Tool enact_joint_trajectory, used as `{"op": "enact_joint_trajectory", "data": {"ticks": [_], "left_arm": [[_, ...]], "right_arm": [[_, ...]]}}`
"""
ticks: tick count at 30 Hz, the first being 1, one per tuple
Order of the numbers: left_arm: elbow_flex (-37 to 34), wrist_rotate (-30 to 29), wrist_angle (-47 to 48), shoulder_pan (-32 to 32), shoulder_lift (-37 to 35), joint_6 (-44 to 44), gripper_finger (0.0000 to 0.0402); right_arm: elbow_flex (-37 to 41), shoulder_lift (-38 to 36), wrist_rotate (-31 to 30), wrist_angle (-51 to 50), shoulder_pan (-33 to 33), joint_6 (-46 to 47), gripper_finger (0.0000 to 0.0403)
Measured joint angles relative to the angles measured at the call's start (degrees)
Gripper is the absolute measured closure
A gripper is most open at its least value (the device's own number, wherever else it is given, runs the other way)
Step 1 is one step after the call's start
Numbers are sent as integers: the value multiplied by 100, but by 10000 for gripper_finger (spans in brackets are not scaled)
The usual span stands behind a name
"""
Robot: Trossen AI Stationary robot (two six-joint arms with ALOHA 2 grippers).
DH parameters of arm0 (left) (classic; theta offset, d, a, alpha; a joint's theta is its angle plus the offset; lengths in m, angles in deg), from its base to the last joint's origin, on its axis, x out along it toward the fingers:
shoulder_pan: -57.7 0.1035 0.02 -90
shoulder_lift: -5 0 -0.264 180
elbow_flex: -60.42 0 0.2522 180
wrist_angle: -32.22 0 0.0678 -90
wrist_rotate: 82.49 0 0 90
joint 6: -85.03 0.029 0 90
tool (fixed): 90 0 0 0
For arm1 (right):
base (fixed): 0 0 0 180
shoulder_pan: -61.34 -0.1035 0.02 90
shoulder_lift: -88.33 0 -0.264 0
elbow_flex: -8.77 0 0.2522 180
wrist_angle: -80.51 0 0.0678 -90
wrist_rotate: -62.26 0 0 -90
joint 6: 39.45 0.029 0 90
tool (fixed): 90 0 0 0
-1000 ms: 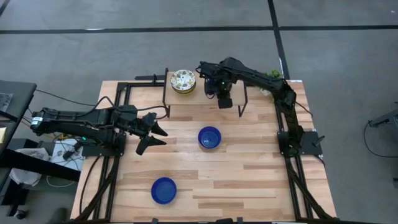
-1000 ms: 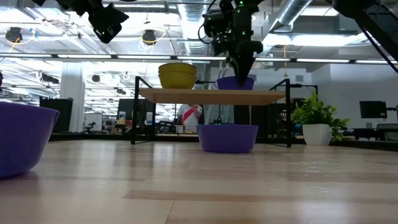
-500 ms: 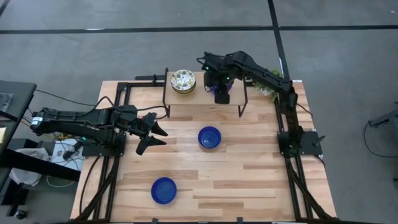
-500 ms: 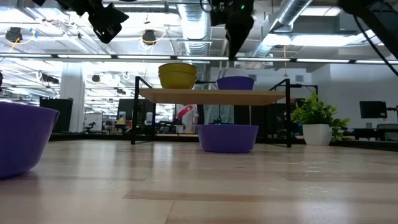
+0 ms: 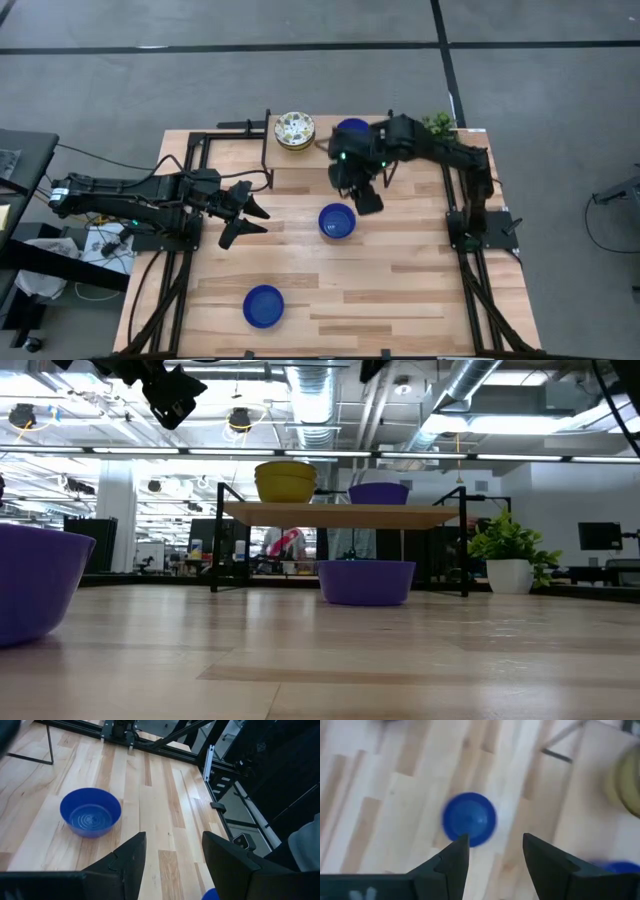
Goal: Pick & Place Mini bowls
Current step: Stack the top blue bowl on top of the blue bowl on the shelf
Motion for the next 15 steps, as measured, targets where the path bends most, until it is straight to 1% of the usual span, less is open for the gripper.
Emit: {"op": "enact_joint_trajectory", "data": {"ticks": [7,15], "left_arm": [[0,0,-1,1,0,0,209],[0,0,1,1,0,0,209]], "right_arm": [[85,40,9,10,-733,42,237],[775,34,66,405,-1185,323,232]]}}
